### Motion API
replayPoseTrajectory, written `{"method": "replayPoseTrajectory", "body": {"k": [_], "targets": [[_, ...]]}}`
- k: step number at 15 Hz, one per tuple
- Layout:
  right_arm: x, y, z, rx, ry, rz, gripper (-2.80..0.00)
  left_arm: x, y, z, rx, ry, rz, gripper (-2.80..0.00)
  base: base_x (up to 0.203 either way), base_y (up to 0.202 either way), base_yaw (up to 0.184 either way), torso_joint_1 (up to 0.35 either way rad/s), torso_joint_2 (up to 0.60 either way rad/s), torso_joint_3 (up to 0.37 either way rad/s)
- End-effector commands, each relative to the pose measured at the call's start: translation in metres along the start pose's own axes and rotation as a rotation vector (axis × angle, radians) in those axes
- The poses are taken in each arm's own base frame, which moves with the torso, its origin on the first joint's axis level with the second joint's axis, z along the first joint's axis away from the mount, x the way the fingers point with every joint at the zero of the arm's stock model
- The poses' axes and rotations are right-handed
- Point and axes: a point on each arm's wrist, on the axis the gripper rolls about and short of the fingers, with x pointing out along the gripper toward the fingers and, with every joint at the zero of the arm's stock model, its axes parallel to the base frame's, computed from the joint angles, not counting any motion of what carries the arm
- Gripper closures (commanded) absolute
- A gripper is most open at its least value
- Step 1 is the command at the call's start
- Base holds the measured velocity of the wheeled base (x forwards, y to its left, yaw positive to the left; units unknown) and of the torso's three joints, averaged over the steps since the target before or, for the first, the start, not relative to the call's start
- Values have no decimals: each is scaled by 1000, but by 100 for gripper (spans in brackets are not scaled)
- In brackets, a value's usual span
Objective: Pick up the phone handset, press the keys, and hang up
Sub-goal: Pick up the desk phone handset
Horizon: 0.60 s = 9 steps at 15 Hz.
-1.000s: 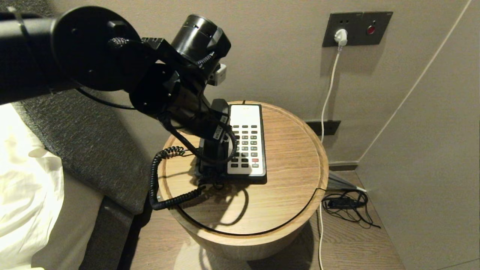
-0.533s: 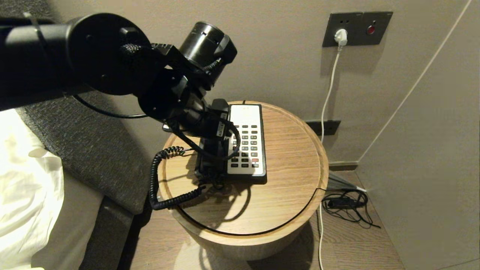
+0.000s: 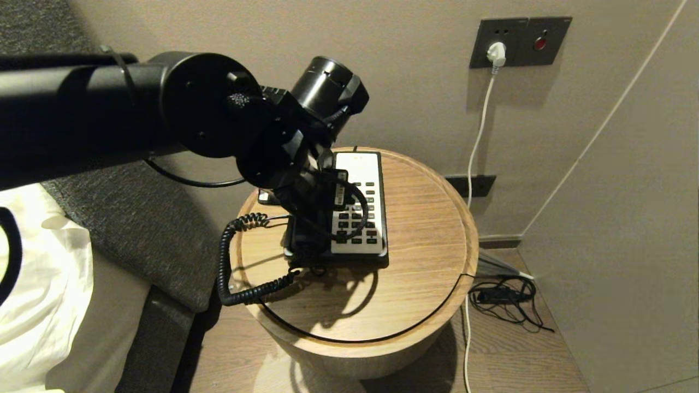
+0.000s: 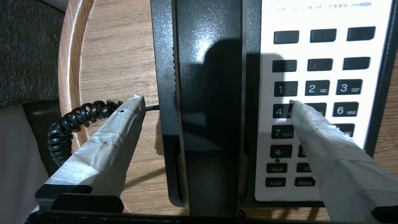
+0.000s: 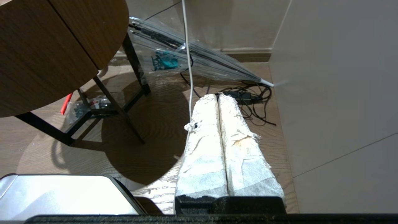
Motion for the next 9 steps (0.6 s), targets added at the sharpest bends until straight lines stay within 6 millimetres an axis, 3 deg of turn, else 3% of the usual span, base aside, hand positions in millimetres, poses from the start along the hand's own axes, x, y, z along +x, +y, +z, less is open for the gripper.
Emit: {"method": "replayPoseTrajectory", "body": {"k": [1,9], "targets": [[0,0,0,0,1,1,0,4,2,0,-3,7,19,-280,0,0,0,0,0,0],[0,0,0,0,1,1,0,9,9,5,-28,-9,40,-280,0,0,0,0,0,0]]}}
